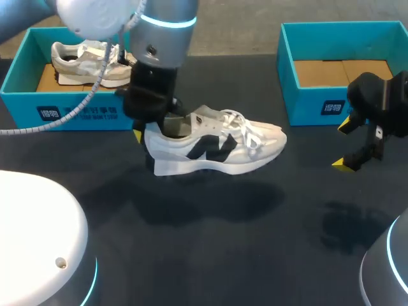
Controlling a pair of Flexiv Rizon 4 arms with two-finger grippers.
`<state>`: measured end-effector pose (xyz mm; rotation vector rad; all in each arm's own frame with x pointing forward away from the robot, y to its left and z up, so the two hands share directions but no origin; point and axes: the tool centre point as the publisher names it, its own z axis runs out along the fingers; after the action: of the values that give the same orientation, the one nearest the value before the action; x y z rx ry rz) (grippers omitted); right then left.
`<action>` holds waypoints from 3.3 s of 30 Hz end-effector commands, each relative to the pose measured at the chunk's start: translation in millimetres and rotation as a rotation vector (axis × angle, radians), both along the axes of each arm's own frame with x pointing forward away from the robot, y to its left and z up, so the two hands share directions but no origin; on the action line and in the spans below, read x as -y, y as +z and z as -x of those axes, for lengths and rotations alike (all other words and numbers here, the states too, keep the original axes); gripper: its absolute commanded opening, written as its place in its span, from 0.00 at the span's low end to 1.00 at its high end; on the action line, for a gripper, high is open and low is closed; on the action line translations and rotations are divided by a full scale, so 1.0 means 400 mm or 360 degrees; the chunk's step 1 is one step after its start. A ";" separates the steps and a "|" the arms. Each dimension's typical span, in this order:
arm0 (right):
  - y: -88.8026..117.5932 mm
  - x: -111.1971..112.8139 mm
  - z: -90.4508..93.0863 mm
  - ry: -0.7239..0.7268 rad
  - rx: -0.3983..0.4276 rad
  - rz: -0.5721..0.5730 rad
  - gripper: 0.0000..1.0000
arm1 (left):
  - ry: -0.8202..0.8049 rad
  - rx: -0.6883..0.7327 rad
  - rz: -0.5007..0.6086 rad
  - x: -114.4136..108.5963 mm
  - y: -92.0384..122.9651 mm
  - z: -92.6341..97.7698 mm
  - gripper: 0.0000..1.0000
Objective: Take the shoe out of the shoebox, open the shoe tongue, remove and reinsert the insole, then place the shoe into the shoebox
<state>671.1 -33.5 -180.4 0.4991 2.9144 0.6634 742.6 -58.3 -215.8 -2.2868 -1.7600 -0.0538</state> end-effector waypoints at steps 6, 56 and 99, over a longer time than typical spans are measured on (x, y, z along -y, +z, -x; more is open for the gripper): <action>-0.002 -0.002 -0.004 0.0000 -0.0005 0.0004 1.00 | -0.0052 0.0111 0.0045 -0.022 -0.070 0.023 0.00; -0.002 -0.002 -0.004 0.0000 -0.0005 0.0004 1.00 | 0.0048 0.0327 0.0059 -0.072 -0.411 0.000 0.00; -0.002 -0.002 -0.004 0.0000 -0.0005 0.0004 1.00 | 0.0386 0.0032 0.0538 -0.077 -0.290 0.033 1.00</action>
<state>671.1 -33.5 -180.4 0.4989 2.9144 0.6636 727.1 -40.1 -338.3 -2.2380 -2.1334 0.1259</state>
